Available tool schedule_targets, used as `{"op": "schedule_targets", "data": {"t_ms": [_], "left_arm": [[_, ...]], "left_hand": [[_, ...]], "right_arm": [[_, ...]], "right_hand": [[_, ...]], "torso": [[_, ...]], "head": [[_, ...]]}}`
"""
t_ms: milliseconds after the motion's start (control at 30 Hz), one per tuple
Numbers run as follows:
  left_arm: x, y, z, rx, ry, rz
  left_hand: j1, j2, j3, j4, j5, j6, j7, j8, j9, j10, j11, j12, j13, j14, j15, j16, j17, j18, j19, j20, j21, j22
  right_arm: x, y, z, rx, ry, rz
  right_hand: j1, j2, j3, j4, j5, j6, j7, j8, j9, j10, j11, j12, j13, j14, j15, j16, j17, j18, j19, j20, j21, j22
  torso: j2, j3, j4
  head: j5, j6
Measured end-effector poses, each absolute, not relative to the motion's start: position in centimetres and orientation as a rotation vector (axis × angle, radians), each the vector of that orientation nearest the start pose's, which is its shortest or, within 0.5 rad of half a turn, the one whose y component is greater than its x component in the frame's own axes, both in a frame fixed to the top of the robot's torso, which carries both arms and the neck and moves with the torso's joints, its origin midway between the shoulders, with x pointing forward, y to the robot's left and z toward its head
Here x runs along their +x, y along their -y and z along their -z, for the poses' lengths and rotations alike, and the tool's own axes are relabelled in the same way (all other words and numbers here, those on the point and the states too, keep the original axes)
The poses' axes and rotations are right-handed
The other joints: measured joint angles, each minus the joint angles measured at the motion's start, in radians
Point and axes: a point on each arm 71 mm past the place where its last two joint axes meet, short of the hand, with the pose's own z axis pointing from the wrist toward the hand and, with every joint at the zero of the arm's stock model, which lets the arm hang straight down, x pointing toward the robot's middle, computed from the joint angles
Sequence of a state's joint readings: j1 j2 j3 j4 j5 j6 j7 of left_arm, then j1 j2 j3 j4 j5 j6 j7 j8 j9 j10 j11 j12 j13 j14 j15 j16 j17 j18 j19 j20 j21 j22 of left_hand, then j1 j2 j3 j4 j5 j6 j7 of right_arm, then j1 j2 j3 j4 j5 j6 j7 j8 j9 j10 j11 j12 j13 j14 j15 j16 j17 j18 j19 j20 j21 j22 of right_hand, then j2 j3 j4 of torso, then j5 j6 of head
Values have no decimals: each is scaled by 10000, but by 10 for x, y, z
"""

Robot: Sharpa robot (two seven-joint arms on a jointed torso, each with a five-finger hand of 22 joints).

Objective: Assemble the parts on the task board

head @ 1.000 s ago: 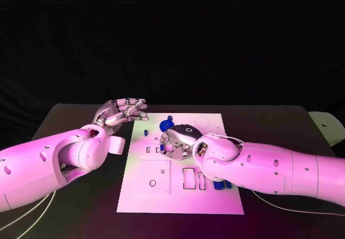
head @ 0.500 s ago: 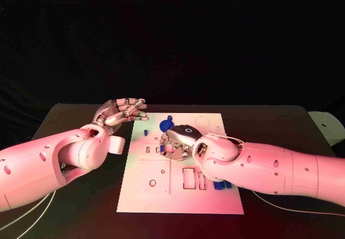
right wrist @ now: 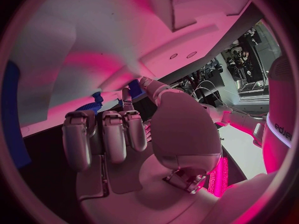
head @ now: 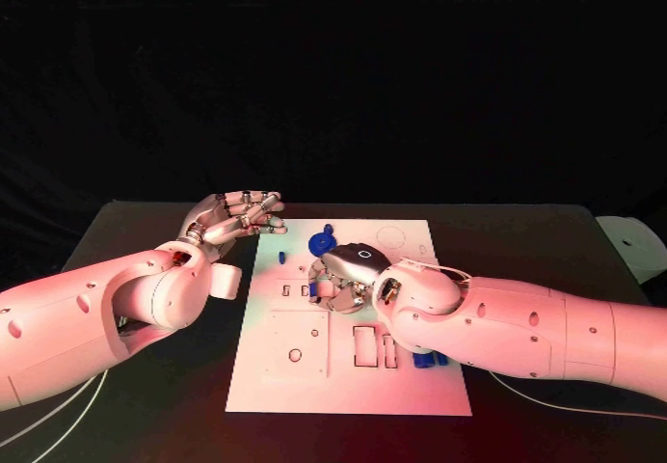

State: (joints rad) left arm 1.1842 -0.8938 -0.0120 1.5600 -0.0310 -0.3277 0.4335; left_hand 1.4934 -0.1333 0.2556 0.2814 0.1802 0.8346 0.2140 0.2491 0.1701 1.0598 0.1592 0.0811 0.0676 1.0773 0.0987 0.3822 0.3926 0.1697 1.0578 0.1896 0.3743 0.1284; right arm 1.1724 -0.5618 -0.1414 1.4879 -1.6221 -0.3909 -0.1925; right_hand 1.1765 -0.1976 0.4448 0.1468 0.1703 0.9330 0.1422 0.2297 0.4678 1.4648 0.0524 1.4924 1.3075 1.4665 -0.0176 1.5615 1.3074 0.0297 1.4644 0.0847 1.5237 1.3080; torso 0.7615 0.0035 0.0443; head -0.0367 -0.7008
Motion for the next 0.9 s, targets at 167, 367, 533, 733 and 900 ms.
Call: {"op": "schedule_targets", "data": {"t_ms": [167, 367, 533, 733, 900], "left_arm": [[484, -225, 169, -10772, -13534, 15482], [484, -225, 169, -10777, -13540, 15477], [484, -225, 170, -10783, -13551, 15473], [485, -227, 170, -10783, -13617, 15391], [486, -230, 172, -10426, -14065, 15110]], "left_hand": [[0, 0, 0, 0, 0, 0, 0, 0, 0, 0, 0, 0, 0, 0, 0, 0, 0, 1, 0, 0, 0, 1], [0, 0, 0, 0, 0, 0, 0, 0, 0, 0, 0, 0, 0, 0, 0, 0, -1, 0, 0, 0, 0, 1], [0, 0, 1, -1, 0, 0, 0, 0, -1, 0, 0, -5, 0, 0, 0, 0, -1, 0, 0, 0, 0, 1], [-15, 6, 27, -27, -1, 0, 0, 0, 9, 23, -23, -41, 3, 0, 0, 0, 60, 1, 0, 0, 53, 2], [-702, -52, -178, 55, -59, 224, -206, 61, 130, 706, -256, 126, 126, 823, -307, 703, 605, -1, 633, -266, 615, 224]], "right_arm": [[454, 68, 222, -3864, -16168, -7483], [453, 69, 222, -3857, -16161, -7472], [452, 72, 224, -3777, -16134, -7462], [446, 82, 218, -3446, -15705, -7696], [445, 98, 194, -2897, -14858, -8298]], "right_hand": [[1, 0, -51, 51, -2, -104, 33, -75, -50, 19, 51, -68, 0, 0, 0, 0, -1, -1, 36, 36, 0, -1], [-52, -52, -317, 178, -283, -548, 148, -286, -131, 18, 164, -237, -1, -2, 143, 0, -1, 0, 18, 131, 0, -2], [160, 12, -1296, 650, -739, -1035, 322, -443, -212, -90, 335, -411, -1, -1, 248, 0, 7, 1, 18, 274, 0, -2], [651, 205, -1873, 989, -581, -1077, 364, -443, -214, -90, 336, -411, -1, -38, 285, 0, 7, 1, 18, 303, 0, -3], [851, 346, -1940, 1056, -461, -982, 270, -288, -180, -90, 336, -373, -1, -37, 284, -40, 6, 1, 18, 303, -23, -4]], "torso": [[-1, 0, -2], [0, -1, -6], [0, -1, -2], [1, 6, 19], [-35, -4, 9]], "head": [[-14, 7], [-18, 8], [-15, -13], [9, -22], [25, -2]]}}
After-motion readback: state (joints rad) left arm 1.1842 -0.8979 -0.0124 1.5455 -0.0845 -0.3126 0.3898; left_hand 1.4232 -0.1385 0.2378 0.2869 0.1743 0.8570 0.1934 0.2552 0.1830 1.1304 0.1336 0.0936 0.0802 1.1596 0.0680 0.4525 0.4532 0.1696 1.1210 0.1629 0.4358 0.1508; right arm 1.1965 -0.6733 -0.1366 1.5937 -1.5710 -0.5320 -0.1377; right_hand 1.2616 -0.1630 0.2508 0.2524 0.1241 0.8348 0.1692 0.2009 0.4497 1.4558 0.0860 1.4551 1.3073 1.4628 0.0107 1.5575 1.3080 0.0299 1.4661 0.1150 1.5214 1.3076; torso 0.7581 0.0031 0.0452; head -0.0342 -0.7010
